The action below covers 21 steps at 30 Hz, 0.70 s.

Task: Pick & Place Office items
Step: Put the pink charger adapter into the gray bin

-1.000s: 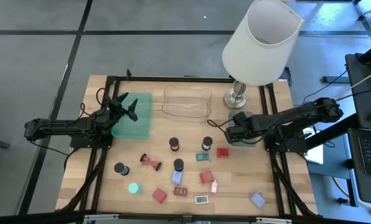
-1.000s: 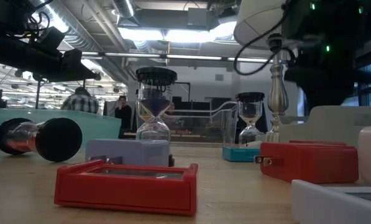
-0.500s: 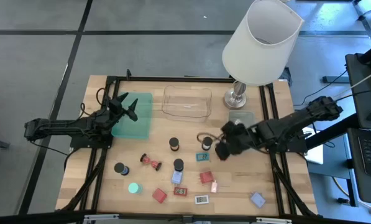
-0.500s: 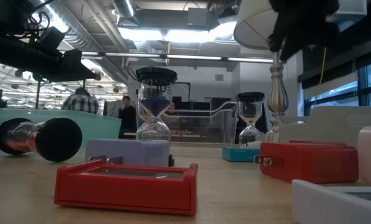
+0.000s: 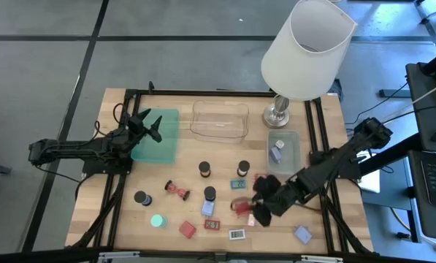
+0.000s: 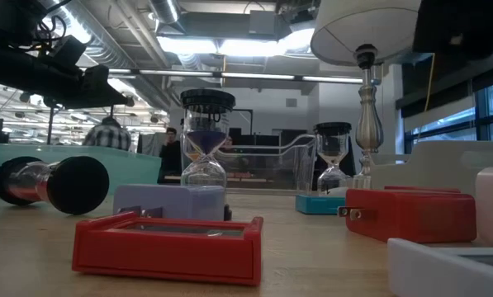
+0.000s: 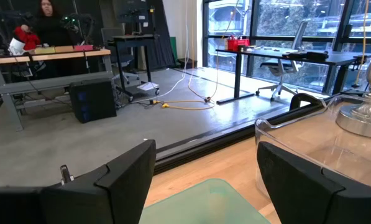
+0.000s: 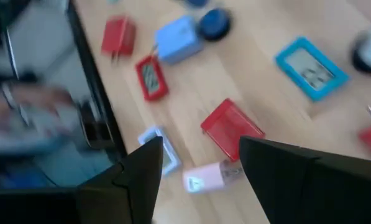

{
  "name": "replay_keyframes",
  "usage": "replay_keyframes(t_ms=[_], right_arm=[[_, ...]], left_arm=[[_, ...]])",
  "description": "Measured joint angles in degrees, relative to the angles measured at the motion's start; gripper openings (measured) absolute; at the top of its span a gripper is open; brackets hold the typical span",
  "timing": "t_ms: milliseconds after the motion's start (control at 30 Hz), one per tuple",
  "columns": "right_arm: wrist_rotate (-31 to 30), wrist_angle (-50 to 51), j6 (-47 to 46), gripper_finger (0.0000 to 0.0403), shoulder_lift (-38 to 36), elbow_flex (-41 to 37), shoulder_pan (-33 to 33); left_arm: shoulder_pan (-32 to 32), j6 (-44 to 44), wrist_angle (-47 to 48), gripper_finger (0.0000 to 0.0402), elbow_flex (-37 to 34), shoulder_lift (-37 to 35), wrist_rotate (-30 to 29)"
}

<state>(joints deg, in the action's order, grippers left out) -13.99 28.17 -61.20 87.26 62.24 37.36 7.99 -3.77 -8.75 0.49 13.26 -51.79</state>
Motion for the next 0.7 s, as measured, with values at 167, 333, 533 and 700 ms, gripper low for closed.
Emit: replay_keyframes(t_ms=[167, 333, 533, 700], right_arm=[[3.0, -1.8, 10.9, 0.0215, 4.0, 0.0, 1.0], [7.6, -2.0, 28.7, 0.0215, 6.4, 0.0, 1.0], [7.5, -2.0, 46.6, 0.0215, 6.9, 0.0, -0.4], [12.7, -2.0, 53.6, 0.0215, 6.9, 0.0, -1.2]], left_arm=[[0.0, 0.0, 0.0, 0.0279, 0.0, 0.0, 0.0], [0.0, 0.0, 0.0, 0.0279, 0.0, 0.0, 0.0], [0.0, 0.0, 0.0, 0.0279, 0.0, 0.0, 0.0], [0.0, 0.0, 0.0, 0.0279, 0.0, 0.0, 0.0]])
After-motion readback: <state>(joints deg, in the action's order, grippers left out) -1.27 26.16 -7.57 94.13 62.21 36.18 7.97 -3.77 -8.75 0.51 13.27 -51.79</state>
